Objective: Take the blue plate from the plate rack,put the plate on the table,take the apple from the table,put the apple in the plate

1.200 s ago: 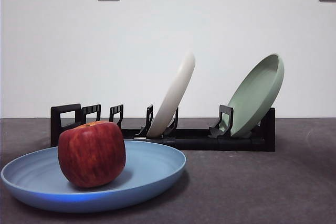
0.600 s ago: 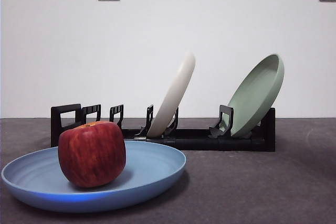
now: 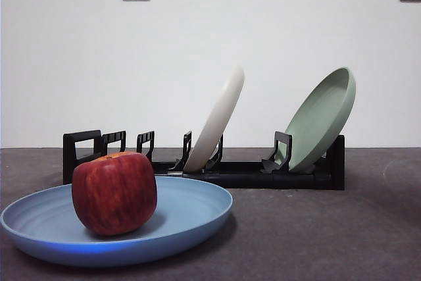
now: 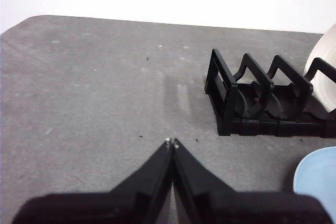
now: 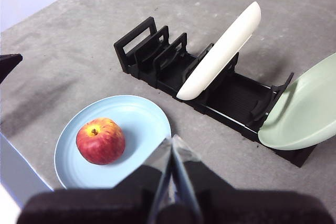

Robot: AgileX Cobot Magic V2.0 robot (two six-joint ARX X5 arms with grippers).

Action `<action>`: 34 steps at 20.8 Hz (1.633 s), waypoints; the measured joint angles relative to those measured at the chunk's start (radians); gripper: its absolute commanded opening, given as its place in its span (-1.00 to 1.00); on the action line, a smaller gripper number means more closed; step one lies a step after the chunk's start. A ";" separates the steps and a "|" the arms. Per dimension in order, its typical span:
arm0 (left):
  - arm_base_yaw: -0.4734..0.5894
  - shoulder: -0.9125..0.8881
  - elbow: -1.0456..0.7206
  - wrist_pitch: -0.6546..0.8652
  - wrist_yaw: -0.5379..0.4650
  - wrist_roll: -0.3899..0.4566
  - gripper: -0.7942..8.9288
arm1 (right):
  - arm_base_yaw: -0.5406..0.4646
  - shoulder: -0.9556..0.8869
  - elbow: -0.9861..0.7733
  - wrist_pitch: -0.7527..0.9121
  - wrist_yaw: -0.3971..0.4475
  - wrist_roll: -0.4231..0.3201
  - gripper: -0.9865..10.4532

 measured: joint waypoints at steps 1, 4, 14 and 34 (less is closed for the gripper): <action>0.000 0.001 0.000 0.000 0.000 0.000 -0.84 | 0.000 0.000 0.000 0.000 0.000 0.000 -0.83; 0.000 0.001 0.000 0.000 0.000 0.000 -0.84 | 0.000 0.000 0.000 0.000 0.000 0.000 -0.83; 0.000 0.001 0.000 0.000 0.000 -0.006 -0.84 | -0.006 -0.006 0.000 -0.040 0.069 -0.065 -0.83; 0.000 0.001 0.000 0.000 0.000 -0.006 -0.84 | -0.693 -0.496 -0.634 0.472 -0.187 -0.202 -0.83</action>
